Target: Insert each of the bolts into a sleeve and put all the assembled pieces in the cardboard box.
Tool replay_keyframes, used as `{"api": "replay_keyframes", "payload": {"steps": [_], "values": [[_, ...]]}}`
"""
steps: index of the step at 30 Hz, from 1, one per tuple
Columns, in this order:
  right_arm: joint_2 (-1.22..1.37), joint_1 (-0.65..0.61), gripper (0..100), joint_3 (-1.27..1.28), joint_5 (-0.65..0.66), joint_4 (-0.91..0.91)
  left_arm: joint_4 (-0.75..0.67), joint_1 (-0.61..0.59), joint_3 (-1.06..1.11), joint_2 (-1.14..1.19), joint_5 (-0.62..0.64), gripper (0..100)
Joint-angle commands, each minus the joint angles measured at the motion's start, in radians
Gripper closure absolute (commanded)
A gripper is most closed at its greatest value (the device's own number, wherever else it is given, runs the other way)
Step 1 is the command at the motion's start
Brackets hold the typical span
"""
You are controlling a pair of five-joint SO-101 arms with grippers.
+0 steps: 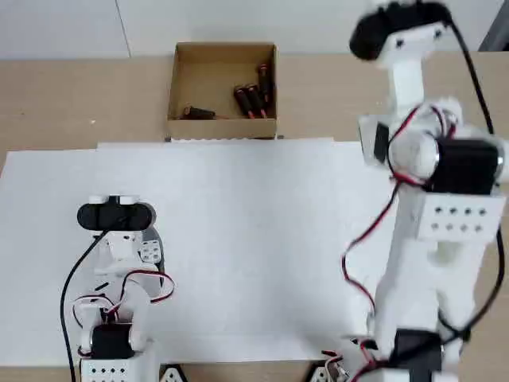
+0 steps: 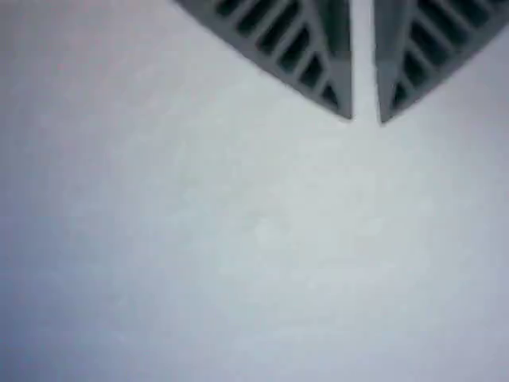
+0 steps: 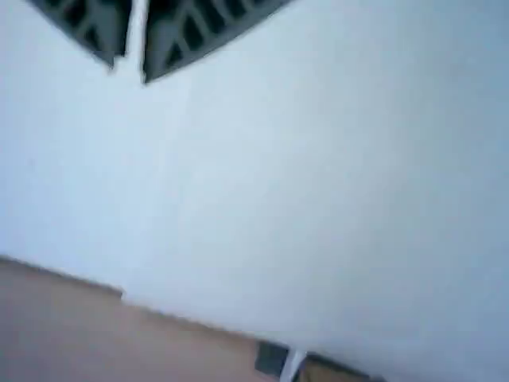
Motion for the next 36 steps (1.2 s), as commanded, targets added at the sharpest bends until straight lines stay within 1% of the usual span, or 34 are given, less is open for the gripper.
{"api": "replay_keyframes", "payload": {"steps": [1,5,9,14,19,22,30,36], "values": [[-0.145,0.024,99.6,0.218,-0.017,-0.007,-0.003,0.003,-0.005,-0.012,-0.008,99],[-0.266,0.064,99.6,0.508,-0.091,-0.128,-0.003,0.003,-0.005,-0.012,-0.008,99],[-0.378,0.084,99.6,0.799,-0.094,-0.328,-0.003,0.003,-0.005,-0.012,-0.008,99],[-0.499,0.058,99.6,1.068,-0.098,-0.518,-0.003,0.003,-0.005,-0.012,-0.008,99],[-0.550,0.028,99.6,1.313,-0.129,-0.725,-0.003,0.003,-0.005,-0.012,-0.008,99],[-0.561,0.024,99.6,1.435,-0.140,-0.842,-0.003,0.003,-0.005,-0.012,-0.008,99],[-0.604,0.022,99.6,1.668,-0.141,-1.047,-0.003,0.003,-0.005,-0.012,-0.008,99],[-0.691,0.022,99.6,1.870,-0.143,-1.222,-0.003,0.003,-0.005,-0.012,-0.008,99]]}}
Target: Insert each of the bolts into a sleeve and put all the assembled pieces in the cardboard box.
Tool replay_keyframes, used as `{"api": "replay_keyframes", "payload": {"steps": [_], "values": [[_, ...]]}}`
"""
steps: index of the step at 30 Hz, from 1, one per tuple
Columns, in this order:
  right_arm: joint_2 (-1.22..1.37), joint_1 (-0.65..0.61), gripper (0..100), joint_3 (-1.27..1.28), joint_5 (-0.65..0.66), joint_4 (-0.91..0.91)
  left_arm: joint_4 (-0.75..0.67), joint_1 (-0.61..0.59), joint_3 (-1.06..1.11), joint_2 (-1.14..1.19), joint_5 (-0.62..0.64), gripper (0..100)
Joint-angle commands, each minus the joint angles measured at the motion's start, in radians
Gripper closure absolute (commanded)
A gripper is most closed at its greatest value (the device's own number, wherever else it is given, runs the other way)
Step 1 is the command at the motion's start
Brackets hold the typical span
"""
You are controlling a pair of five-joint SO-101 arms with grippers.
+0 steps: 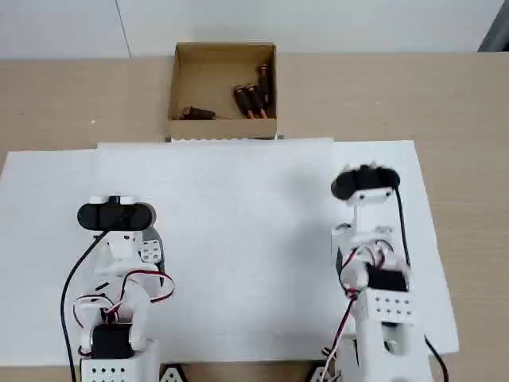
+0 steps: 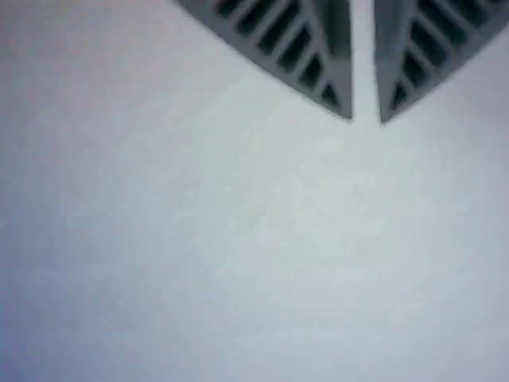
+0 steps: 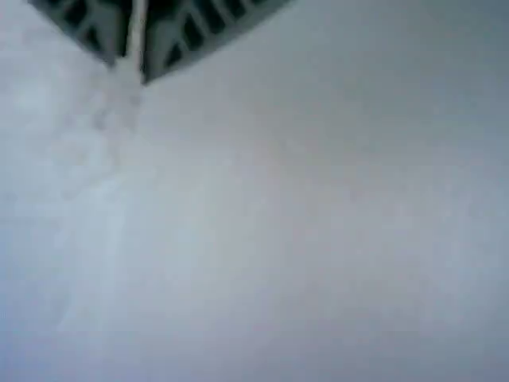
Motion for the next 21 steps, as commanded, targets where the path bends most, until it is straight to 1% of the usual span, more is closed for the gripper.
{"api": "replay_keyframes", "payload": {"steps": [1,5,16,21], "values": [[-0.076,-0.005,99.6,0.069,-0.011,-0.079,-0.003,0.003,-0.005,-0.012,-0.008,99],[-0.162,-0.005,99.6,0.104,-0.046,-0.074,-0.003,0.003,-0.005,-0.012,-0.008,99],[-0.447,-0.025,99.6,0.253,-0.048,-0.073,-0.003,0.003,-0.005,-0.012,-0.008,99],[-0.581,-0.027,99.5,0.296,-0.046,-0.012,-0.003,0.003,-0.005,-0.012,-0.008,99]]}}
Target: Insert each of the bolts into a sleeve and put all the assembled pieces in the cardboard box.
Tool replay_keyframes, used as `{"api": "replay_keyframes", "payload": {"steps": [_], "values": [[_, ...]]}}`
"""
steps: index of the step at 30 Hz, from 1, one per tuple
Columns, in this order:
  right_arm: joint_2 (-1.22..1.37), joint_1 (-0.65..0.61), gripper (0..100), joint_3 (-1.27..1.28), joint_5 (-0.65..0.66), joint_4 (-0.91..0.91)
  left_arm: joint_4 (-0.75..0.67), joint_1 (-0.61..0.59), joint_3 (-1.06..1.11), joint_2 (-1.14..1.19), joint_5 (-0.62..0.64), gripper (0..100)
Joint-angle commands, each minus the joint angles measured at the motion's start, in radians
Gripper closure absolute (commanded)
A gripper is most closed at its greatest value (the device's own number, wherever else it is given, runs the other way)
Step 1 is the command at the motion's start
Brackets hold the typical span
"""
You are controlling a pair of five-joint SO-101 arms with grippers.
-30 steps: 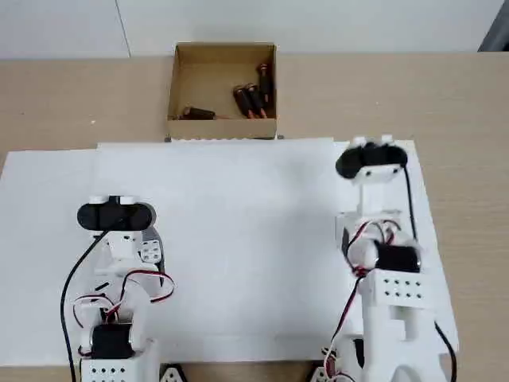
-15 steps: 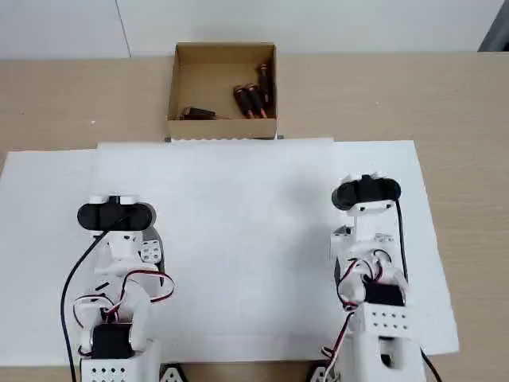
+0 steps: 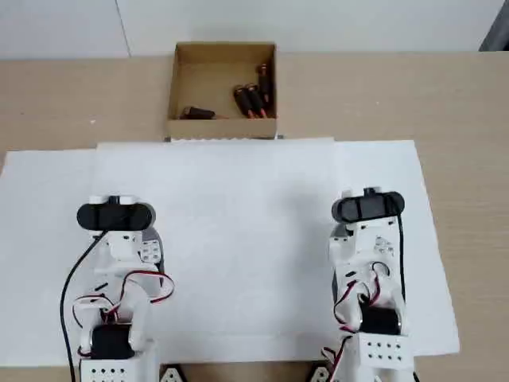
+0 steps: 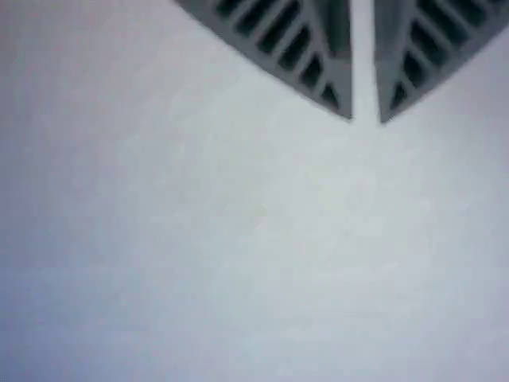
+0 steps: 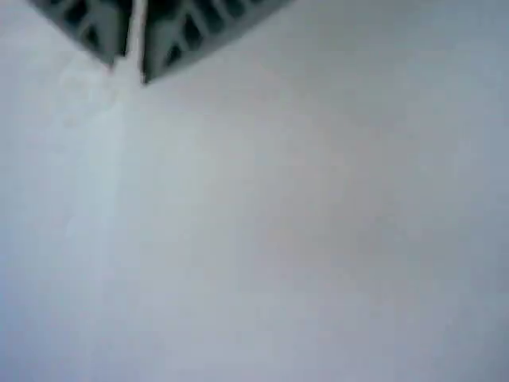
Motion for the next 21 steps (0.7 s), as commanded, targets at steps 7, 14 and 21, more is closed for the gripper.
{"api": "replay_keyframes", "payload": {"steps": [7,14,21], "values": [[-0.206,-0.007,99.5,0.017,-0.011,0.180,-0.003,0.003,-0.005,-0.012,-0.008,99],[-0.266,-0.007,99.5,0.017,-0.011,0.257,-0.003,0.003,-0.005,-0.012,-0.008,99],[-0.271,-0.007,99.5,0.017,-0.009,0.266,-0.003,0.003,-0.005,-0.012,-0.008,99]]}}
